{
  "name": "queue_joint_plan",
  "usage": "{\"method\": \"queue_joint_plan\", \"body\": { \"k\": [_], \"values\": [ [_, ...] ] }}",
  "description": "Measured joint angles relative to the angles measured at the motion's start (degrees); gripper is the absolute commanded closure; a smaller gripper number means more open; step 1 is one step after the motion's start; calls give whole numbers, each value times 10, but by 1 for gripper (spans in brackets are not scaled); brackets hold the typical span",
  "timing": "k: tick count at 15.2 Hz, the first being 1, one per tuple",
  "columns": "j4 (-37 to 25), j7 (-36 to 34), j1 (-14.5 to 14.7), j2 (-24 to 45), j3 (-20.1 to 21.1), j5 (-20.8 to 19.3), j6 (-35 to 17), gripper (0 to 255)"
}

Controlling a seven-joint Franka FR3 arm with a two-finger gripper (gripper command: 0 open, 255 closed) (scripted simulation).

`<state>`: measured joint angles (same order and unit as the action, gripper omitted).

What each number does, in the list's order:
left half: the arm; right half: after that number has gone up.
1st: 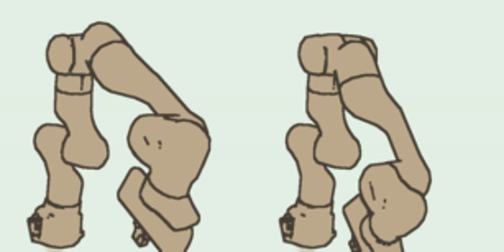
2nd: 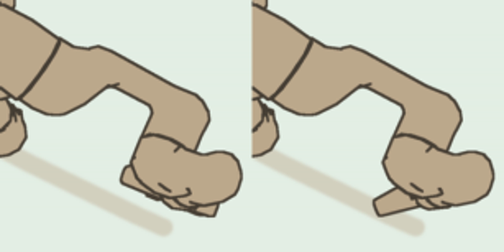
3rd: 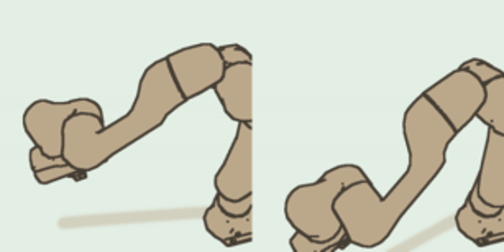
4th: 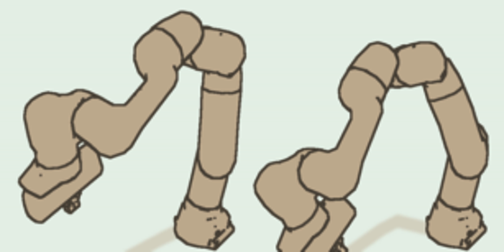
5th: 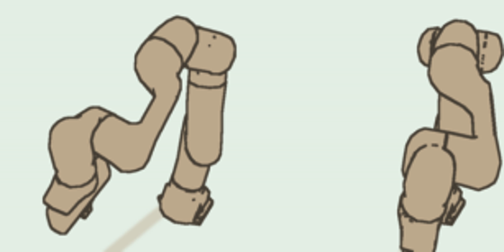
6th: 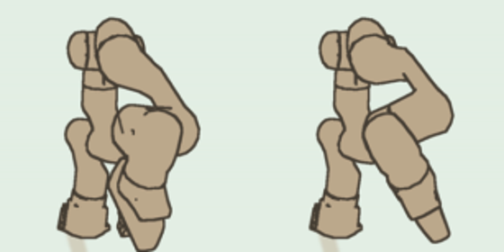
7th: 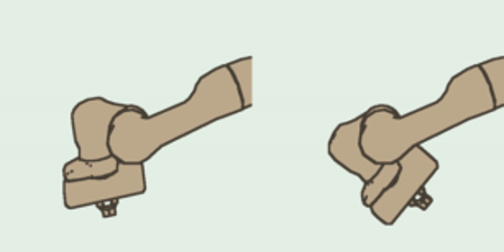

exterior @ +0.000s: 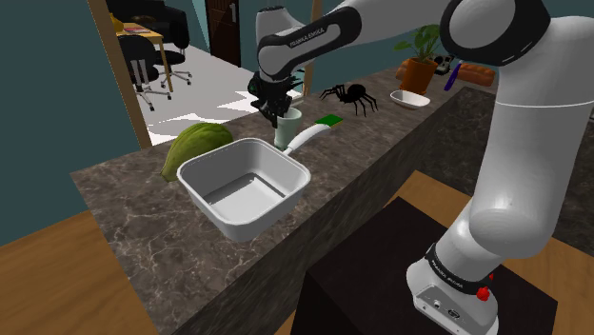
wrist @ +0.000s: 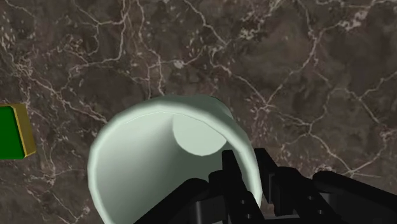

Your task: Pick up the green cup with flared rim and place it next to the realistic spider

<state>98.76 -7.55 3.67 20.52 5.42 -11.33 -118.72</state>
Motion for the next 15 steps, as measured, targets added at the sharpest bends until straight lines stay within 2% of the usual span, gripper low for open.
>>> {"method": "queue_joint_plan", "body": {
  "k": [15],
  "values": [
    [-68,16,1,-33,4,10,100,255]
  ]
}}
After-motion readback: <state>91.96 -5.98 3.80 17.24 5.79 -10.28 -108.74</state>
